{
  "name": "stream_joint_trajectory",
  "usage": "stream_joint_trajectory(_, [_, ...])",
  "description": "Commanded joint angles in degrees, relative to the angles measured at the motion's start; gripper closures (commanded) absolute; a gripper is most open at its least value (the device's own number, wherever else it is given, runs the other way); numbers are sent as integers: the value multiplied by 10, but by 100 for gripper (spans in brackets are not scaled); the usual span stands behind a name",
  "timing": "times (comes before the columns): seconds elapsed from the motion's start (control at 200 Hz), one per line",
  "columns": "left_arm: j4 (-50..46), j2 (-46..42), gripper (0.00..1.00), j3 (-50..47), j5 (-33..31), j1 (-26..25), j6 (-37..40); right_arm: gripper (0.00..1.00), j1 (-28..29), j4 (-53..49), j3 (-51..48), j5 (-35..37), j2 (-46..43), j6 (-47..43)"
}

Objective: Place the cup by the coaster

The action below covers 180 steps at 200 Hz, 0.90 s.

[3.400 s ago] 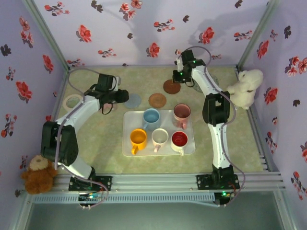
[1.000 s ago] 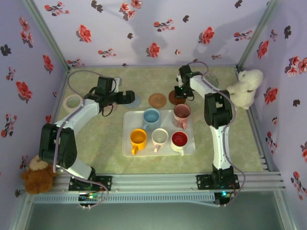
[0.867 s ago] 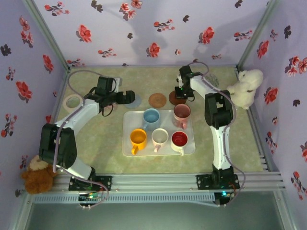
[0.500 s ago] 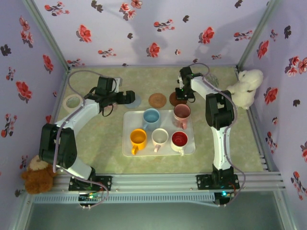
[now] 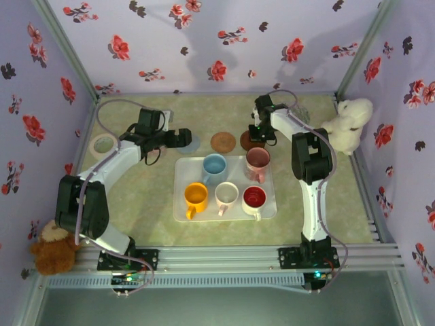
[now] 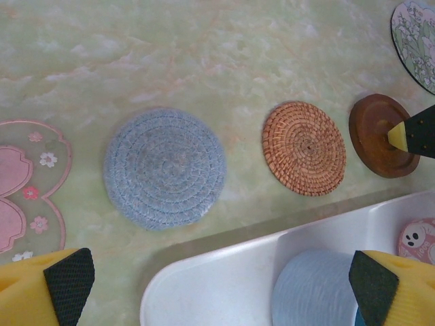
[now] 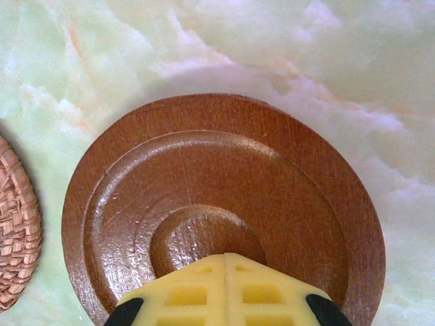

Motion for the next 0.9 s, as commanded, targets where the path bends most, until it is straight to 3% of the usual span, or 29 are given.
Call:
stream_joint_trajectory(0.0, [6,-20,1,-5,4,-4,3,88,4,-25,-5,2,-18,9])
stream_joint_trajectory(0.45, [2,-26,1,4,3,-5,5,67,3,-45,47,-15,-44,-1])
stream_joint_trajectory(0.715, [2,-38,1,15,2,-11,28,57,-17,-52,42,40,-81,-18])
stream_joint_trajectory(0.895, [10,-40,1,27,2,-17,64,41,-52,-52,35,78,-89,-22])
